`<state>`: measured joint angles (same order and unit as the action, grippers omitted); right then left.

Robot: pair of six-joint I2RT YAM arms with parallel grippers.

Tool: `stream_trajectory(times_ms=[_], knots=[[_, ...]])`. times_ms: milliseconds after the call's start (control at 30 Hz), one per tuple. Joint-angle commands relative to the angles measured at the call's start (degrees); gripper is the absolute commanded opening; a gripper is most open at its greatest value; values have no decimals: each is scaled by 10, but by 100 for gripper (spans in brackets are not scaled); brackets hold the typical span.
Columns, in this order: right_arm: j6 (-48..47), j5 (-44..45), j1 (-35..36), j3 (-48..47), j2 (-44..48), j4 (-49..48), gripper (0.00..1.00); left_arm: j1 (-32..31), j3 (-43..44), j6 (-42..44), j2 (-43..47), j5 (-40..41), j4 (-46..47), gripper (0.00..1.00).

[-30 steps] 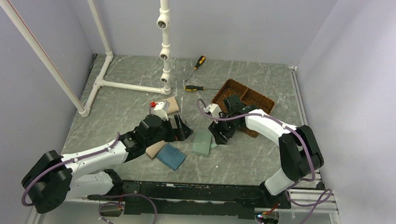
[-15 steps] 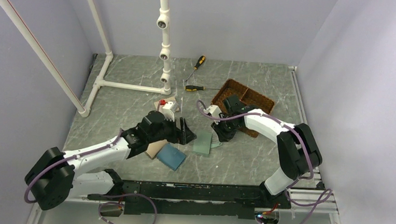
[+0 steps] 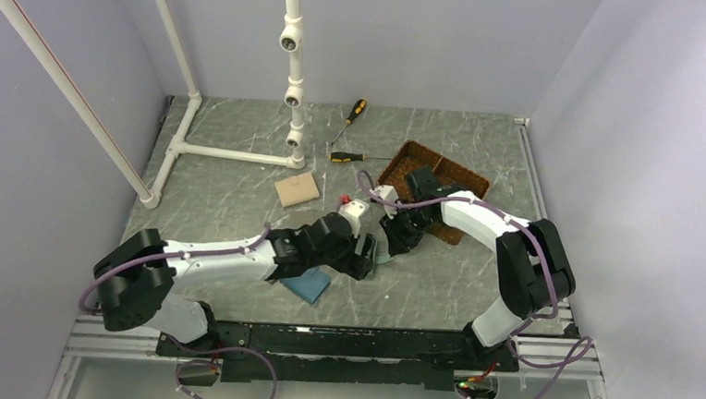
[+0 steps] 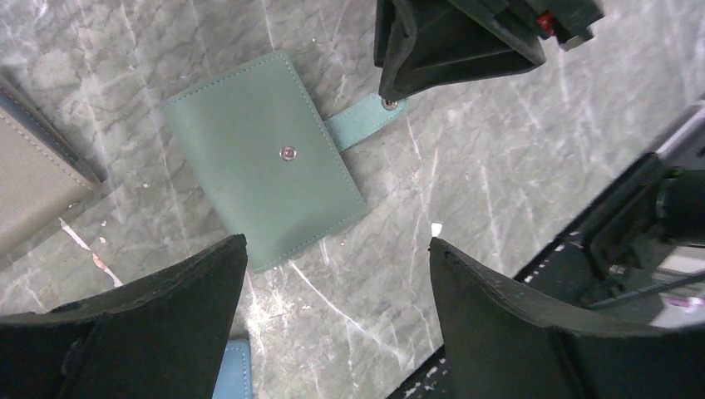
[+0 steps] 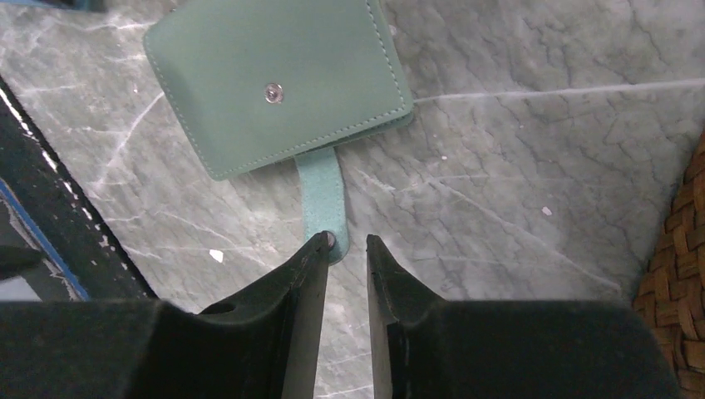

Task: Take the credit cards out of the card holder
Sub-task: Open the card holder at the center of the board.

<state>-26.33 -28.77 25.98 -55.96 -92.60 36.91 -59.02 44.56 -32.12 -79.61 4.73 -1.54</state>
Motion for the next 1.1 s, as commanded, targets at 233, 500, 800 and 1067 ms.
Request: stream_trajectory(times_ms=[233, 500, 800, 1067], knots=[[6, -57, -8, -26, 7, 5, 28, -80, 118, 17, -100, 181, -118, 94], [2, -64, -11, -27, 9, 7, 28, -80, 116, -12, -130, 176, -105, 100], [1, -68, -11, -28, 8, 8, 28, -79, 130, -29, -145, 181, -116, 100], [-1, -71, -11, -30, 8, 10, 28, -79, 163, -39, -171, 191, -156, 96]])
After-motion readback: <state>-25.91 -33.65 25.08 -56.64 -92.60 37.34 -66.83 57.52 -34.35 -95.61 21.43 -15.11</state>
